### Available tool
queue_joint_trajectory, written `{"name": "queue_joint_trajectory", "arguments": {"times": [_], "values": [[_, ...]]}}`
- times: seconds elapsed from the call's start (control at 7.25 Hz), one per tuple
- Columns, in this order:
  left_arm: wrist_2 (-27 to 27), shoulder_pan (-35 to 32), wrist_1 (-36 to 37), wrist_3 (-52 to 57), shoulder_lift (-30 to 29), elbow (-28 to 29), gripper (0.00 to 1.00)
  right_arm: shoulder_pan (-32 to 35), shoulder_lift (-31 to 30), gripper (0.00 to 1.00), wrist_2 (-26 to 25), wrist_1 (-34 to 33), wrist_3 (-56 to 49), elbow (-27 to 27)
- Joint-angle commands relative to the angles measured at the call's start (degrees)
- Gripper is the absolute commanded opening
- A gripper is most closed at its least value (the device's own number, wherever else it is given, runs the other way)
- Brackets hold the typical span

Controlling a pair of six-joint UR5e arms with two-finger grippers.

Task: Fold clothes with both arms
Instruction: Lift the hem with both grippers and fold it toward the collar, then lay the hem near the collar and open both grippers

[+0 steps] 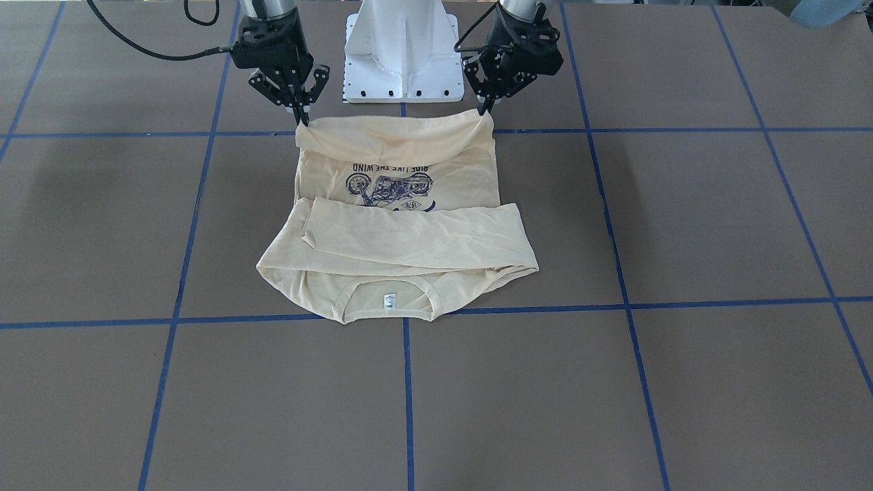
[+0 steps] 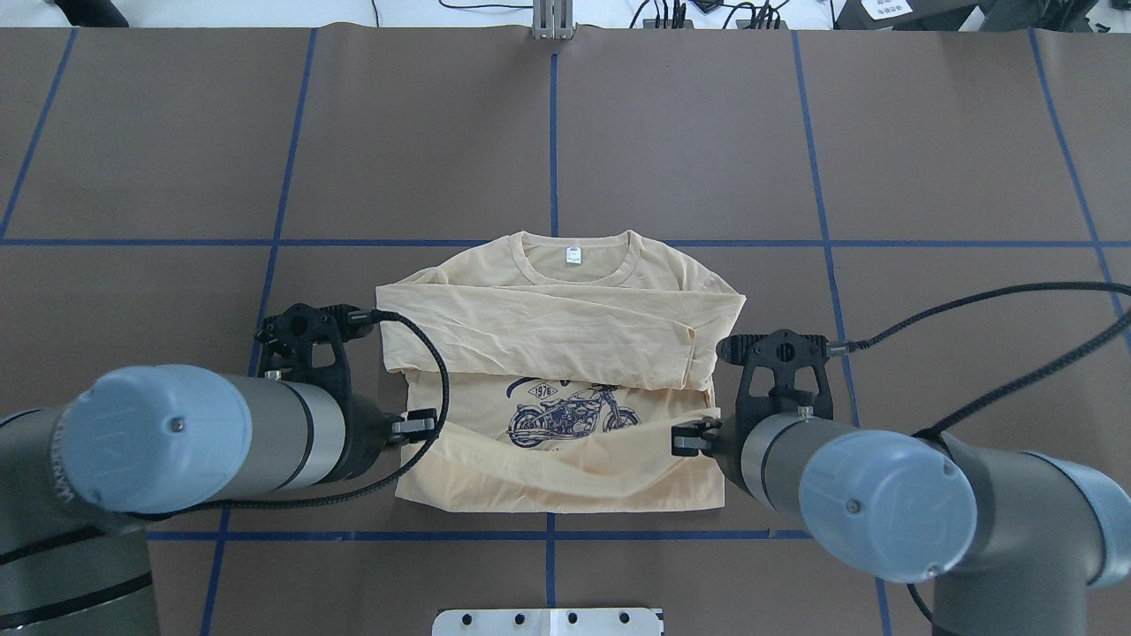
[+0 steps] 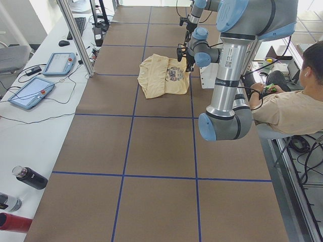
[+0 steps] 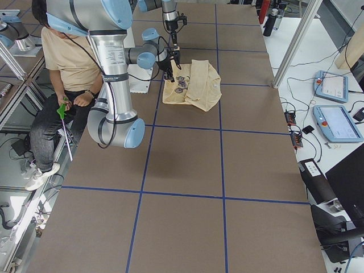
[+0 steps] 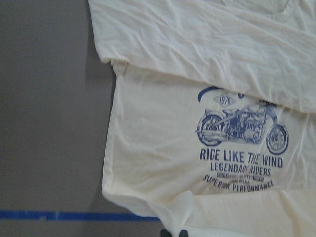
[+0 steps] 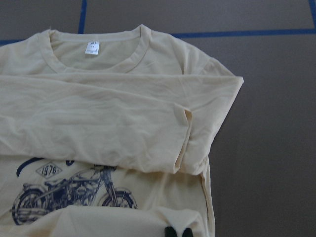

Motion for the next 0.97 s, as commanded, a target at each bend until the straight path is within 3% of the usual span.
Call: {"name": "queue_joint_trajectory", "arguments": {"times": [0.0, 0.14, 0.41, 0.83], "values": [[0.49, -6.22, -0.1, 1.0, -1.39, 2.84, 0.0, 6.89, 2.96, 0.0, 0.4, 0.19, -2.72, -3.01], [0.58, -8.6, -0.27, 1.0, -2.27, 3.45, 0.0, 8.57, 4.54, 0.0, 0.49, 0.19, -2.98, -3.98], [4.86, -9.58, -0.88, 1.09, -6.73, 10.36, 0.0, 10.68, 8.16, 0.0, 0.49, 0.19, -2.81, -10.2], [5.41, -11.6, -10.09, 3.79, -7.37, 19.95, 0.0, 12.45, 8.95, 0.0, 0.49, 0.89, -3.69, -14.52]]}}
